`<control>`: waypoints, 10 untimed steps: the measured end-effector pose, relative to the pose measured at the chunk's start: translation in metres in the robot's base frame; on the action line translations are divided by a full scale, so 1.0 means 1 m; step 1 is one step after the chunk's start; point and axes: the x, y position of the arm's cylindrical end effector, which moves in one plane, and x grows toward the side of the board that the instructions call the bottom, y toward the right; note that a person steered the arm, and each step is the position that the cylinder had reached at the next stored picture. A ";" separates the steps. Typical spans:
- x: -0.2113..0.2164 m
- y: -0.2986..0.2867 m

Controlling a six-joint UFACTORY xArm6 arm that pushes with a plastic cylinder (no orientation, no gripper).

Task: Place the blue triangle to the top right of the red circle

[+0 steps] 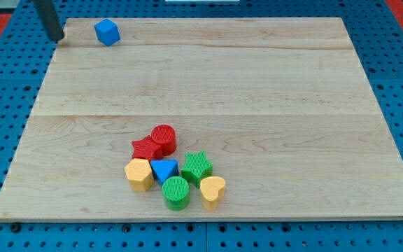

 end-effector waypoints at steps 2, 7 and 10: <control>0.200 0.068; 0.270 0.243; 0.255 0.228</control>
